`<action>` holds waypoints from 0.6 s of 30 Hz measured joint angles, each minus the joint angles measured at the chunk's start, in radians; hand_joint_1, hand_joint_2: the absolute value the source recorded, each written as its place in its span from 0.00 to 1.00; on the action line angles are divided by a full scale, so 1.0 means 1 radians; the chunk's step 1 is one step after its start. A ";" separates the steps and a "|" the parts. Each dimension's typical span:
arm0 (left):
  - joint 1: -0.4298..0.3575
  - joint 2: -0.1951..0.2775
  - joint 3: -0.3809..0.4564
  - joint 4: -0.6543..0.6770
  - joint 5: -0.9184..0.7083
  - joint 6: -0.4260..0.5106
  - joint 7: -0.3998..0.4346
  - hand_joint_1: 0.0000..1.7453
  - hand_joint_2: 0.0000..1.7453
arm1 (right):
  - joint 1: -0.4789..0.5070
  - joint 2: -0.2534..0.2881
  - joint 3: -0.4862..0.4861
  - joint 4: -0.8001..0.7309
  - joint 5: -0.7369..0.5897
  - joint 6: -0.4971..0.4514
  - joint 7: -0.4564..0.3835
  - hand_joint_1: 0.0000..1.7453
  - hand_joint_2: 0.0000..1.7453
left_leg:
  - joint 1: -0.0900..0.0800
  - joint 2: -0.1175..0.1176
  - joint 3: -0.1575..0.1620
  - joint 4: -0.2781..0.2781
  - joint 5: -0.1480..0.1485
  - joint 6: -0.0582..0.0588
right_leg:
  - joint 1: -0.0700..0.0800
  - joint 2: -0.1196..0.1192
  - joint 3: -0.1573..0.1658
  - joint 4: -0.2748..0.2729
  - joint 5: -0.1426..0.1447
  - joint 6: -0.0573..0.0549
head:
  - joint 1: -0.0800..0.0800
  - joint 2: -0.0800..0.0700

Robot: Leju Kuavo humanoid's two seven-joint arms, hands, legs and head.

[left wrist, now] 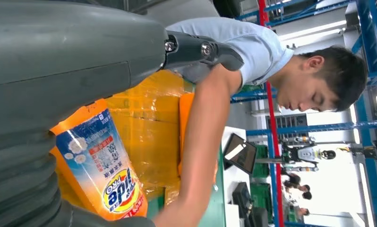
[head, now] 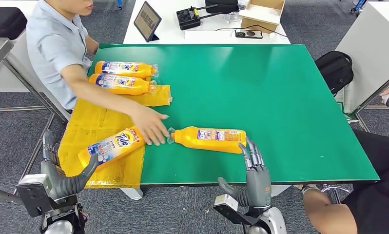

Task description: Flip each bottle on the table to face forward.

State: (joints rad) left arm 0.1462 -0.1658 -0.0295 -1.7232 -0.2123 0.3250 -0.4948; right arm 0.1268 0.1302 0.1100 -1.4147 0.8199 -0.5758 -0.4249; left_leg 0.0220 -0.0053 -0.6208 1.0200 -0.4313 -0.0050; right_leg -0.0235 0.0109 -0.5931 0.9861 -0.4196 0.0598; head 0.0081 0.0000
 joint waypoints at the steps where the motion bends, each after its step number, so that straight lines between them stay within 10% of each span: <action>1: 0.002 -0.002 -0.001 -0.004 -0.010 0.003 0.004 0.00 1.00 | -0.009 -0.007 -0.005 0.019 0.027 0.005 0.021 0.00 1.00 | 0.000 0.000 0.000 0.000 0.000 0.000 | 0.000 0.000 0.000 0.000 0.000 0.000 | 0.000 0.000; 18: -0.027 -0.009 -0.056 0.000 -0.061 -0.001 0.033 0.00 1.00 | -0.221 -0.077 -0.012 0.177 0.183 0.088 0.188 0.00 1.00 | 0.000 0.000 0.001 0.000 0.001 0.000 | 0.000 0.000 0.000 0.000 0.001 0.000 | 0.000 0.000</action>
State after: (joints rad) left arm 0.1188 -0.1747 -0.0853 -1.7234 -0.2731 0.3236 -0.4622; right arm -0.0938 0.0531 0.0978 -1.2374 1.0028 -0.4877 -0.2369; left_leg 0.0219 -0.0051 -0.6203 1.0201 -0.4304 -0.0047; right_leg -0.0235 0.0110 -0.5926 0.9863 -0.4190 0.0599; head 0.0079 0.0000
